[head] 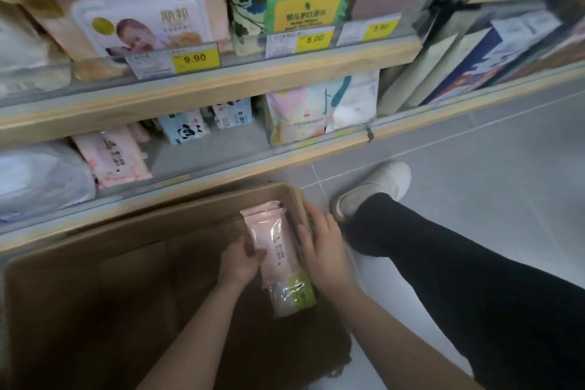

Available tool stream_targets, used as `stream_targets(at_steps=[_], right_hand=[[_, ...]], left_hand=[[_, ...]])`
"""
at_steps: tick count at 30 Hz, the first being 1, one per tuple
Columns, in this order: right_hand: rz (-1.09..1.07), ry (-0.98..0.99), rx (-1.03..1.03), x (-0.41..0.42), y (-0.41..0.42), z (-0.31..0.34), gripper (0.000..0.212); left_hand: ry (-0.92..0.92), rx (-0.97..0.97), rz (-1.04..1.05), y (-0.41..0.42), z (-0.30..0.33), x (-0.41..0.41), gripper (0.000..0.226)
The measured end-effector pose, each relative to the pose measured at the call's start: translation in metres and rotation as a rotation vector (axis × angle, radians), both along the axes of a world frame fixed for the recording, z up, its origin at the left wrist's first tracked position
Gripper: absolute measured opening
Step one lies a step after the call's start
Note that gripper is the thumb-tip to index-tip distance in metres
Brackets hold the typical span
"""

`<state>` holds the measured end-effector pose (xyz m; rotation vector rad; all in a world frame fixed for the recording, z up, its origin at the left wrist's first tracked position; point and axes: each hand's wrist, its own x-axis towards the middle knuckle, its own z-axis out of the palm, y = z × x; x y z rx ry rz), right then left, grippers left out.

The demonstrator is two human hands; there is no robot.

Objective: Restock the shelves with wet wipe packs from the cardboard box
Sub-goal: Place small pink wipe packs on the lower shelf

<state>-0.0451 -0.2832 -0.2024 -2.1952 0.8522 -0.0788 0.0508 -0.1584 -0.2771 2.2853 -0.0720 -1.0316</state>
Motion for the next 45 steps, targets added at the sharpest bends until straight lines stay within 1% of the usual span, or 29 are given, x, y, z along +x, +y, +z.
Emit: stream_targets(at_steps=[3,6,7,9,10,11,12,13,15,16,18,19,21,22,23,24,25,26,27,28,30,31,33,36,37,38,40,42,45], right_hand=[[0.01,0.013,-0.03,-0.001,0.0,0.002,0.046],[0.064,-0.018,-0.129,0.003,0.003,0.01,0.046],[0.114,-0.051,-0.205,0.006,0.006,0.014,0.045],[0.276,-0.132,-0.421,0.012,0.015,0.019,0.042],[0.372,-0.158,-0.485,0.015,0.022,0.022,0.042],[0.448,-0.154,-0.491,0.018,0.031,0.022,0.043],[0.489,-0.103,-0.427,0.021,0.04,0.018,0.045],[0.476,-0.031,-0.326,0.024,0.049,0.013,0.047],[0.328,0.161,-0.069,0.027,0.058,-0.008,0.056],[0.235,0.207,-0.011,0.03,0.061,-0.016,0.06],[0.092,0.232,0.068,0.036,0.06,-0.031,0.064],[0.059,0.251,0.072,0.039,0.059,-0.038,0.064],[-0.07,0.284,0.144,0.045,0.056,-0.058,0.062],[-0.184,0.283,0.186,0.047,0.057,-0.067,0.06],[-0.243,0.263,0.228,0.049,0.058,-0.07,0.058],[-0.191,0.336,0.155,0.051,0.061,-0.071,0.054],[-0.157,0.357,0.065,0.053,0.061,-0.071,0.053],[-0.153,0.354,0.011,0.056,0.06,-0.066,0.057],[-0.095,0.406,-0.062,0.059,0.057,-0.065,0.062],[-0.064,0.432,-0.114,0.061,0.055,-0.062,0.061],[-0.009,0.463,-0.164,0.061,0.051,-0.06,0.047],[0.014,0.467,-0.157,0.061,0.049,-0.057,0.041],[0.041,0.432,-0.082,0.059,0.047,-0.05,0.037],[0.115,0.457,-0.092,0.053,0.047,-0.033,0.025],[0.117,0.445,-0.057,0.052,0.048,-0.027,0.021],[0.102,0.421,-0.004,0.052,0.051,-0.021,0.022],[0.073,0.334,0.099,0.056,0.054,-0.004,0.03],[0.141,0.251,0.171,0.066,0.056,0.015,0.039],[0.291,0.152,0.238,0.088,0.06,0.048,0.025]], left_hand=[[0.049,-0.081,0.068,0.019,0.001,0.003,0.015],[0.066,-0.131,0.18,0.056,0.006,0.014,0.015],[0.059,-0.136,0.206,0.07,0.01,0.018,0.017],[0.05,-0.147,0.268,0.096,0.021,0.026,0.018],[0.046,-0.152,0.296,0.11,0.025,0.029,0.018],[0.039,-0.152,0.319,0.122,0.029,0.032,0.017],[0.027,-0.153,0.343,0.133,0.034,0.034,0.017],[0.019,-0.153,0.368,0.142,0.038,0.035,0.017],[0.023,-0.158,0.407,0.157,0.043,0.037,0.018],[0.026,-0.165,0.429,0.162,0.045,0.037,0.018],[0.032,-0.179,0.472,0.171,0.042,0.036,0.018],[0.041,-0.182,0.487,0.174,0.04,0.036,0.019],[0.065,-0.181,0.512,0.179,0.035,0.035,0.019],[0.077,-0.179,0.511,0.18,0.032,0.034,0.019],[0.084,-0.177,0.494,0.181,0.029,0.033,0.018],[0.086,-0.171,0.469,0.18,0.028,0.032,0.018],[0.085,-0.165,0.441,0.179,0.028,0.032,0.018],[0.086,-0.15,0.41,0.178,0.028,0.032,0.018],[0.083,-0.135,0.376,0.178,0.028,0.032,0.018],[0.077,-0.129,0.345,0.177,0.028,0.033,0.018],[0.046,-0.141,0.306,0.179,0.03,0.036,0.016],[0.027,-0.146,0.294,0.18,0.034,0.037,0.016],[-0.008,-0.168,0.295,0.182,0.043,0.039,0.014],[-0.057,-0.211,0.304,0.187,0.061,0.043,0.016],[-0.075,-0.227,0.303,0.19,0.069,0.045,0.017],[-0.091,-0.237,0.302,0.194,0.076,0.046,0.017],[-0.119,-0.254,0.318,0.203,0.089,0.049,0.016],[-0.144,-0.274,0.344,0.211,0.102,0.055,0.015],[-0.192,-0.293,0.372,0.224,0.121,0.067,0.014]])
